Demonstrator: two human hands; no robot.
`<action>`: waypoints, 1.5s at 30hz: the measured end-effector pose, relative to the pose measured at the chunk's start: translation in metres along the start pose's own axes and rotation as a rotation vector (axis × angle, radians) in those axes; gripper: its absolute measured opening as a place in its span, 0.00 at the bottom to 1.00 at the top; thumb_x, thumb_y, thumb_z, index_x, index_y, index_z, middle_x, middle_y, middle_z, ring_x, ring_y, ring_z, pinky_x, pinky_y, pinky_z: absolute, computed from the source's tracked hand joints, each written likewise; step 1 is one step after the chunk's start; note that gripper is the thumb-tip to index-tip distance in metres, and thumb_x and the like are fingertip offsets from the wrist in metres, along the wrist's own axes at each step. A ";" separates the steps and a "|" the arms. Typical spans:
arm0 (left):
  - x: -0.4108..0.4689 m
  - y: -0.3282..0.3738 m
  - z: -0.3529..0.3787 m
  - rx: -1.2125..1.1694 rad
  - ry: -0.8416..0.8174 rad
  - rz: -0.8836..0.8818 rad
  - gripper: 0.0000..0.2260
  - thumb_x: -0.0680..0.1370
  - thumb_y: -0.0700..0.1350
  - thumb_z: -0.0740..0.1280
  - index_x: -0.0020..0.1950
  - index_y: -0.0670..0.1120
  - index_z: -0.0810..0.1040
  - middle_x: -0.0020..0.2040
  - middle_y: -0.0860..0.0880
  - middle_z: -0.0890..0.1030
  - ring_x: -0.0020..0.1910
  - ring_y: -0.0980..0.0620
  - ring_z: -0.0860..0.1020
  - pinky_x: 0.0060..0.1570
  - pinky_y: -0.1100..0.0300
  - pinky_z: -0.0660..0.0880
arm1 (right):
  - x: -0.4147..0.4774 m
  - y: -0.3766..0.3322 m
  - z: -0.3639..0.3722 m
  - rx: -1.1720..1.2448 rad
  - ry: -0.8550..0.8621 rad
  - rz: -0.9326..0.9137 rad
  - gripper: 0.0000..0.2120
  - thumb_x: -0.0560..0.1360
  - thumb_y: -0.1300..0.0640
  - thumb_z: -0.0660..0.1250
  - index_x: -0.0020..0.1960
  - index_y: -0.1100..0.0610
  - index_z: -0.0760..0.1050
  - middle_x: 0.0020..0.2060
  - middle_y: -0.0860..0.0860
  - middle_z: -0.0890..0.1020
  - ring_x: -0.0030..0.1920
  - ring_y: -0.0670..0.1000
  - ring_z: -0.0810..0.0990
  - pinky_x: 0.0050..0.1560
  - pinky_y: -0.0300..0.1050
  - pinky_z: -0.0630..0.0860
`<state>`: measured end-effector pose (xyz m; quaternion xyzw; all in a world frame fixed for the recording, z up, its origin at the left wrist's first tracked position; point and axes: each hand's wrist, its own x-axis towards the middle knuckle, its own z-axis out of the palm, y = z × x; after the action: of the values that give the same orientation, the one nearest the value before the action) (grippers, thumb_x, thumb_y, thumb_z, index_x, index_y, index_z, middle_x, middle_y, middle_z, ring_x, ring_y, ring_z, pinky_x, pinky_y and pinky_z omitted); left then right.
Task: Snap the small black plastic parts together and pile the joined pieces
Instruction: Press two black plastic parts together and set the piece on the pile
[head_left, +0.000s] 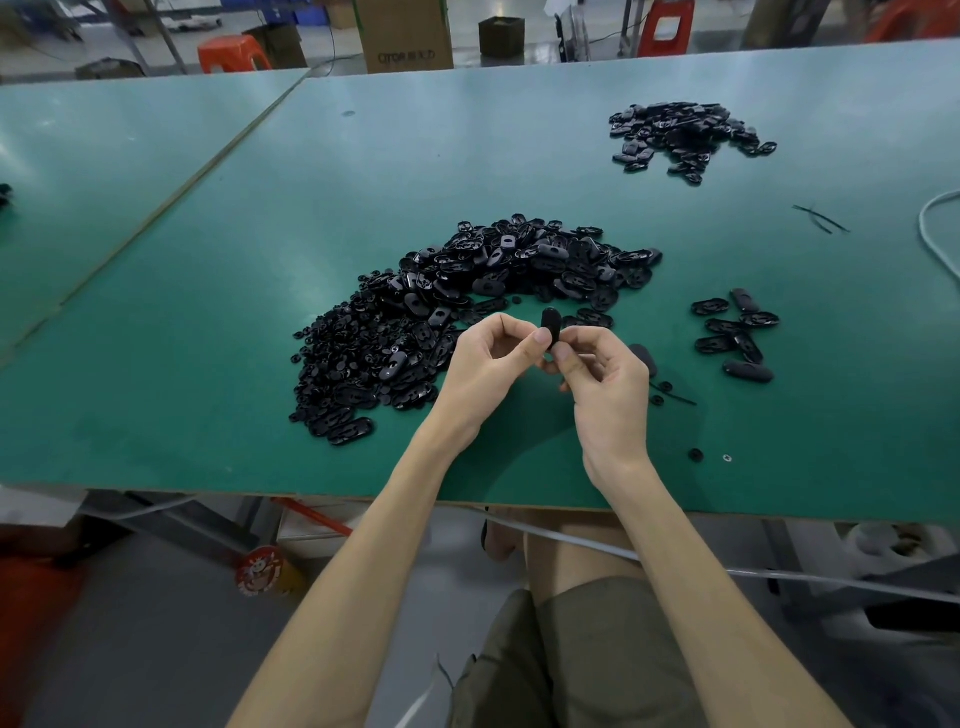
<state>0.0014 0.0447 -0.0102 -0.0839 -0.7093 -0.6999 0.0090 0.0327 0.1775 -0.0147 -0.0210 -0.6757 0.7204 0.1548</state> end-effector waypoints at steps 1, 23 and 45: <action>0.000 0.000 0.000 0.002 0.002 0.007 0.08 0.80 0.44 0.73 0.50 0.40 0.79 0.39 0.51 0.84 0.40 0.54 0.81 0.43 0.66 0.74 | 0.000 0.000 0.000 0.003 0.001 0.000 0.10 0.80 0.64 0.70 0.48 0.49 0.81 0.39 0.45 0.86 0.42 0.47 0.85 0.40 0.37 0.77; 0.000 0.002 -0.002 0.017 -0.040 0.068 0.06 0.81 0.42 0.71 0.51 0.40 0.84 0.38 0.46 0.83 0.38 0.52 0.78 0.46 0.60 0.74 | 0.000 -0.001 0.000 0.100 0.062 0.009 0.04 0.83 0.52 0.69 0.54 0.49 0.82 0.44 0.47 0.86 0.42 0.45 0.83 0.44 0.40 0.78; 0.001 0.001 -0.003 -0.047 0.068 0.040 0.05 0.81 0.44 0.71 0.50 0.42 0.84 0.41 0.50 0.83 0.37 0.58 0.76 0.41 0.66 0.74 | 0.000 0.000 -0.001 0.050 -0.049 0.048 0.05 0.75 0.60 0.78 0.48 0.55 0.83 0.42 0.50 0.87 0.42 0.46 0.84 0.44 0.38 0.77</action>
<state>-0.0001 0.0419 -0.0092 -0.0743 -0.6899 -0.7186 0.0452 0.0333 0.1782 -0.0153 -0.0157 -0.6603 0.7410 0.1210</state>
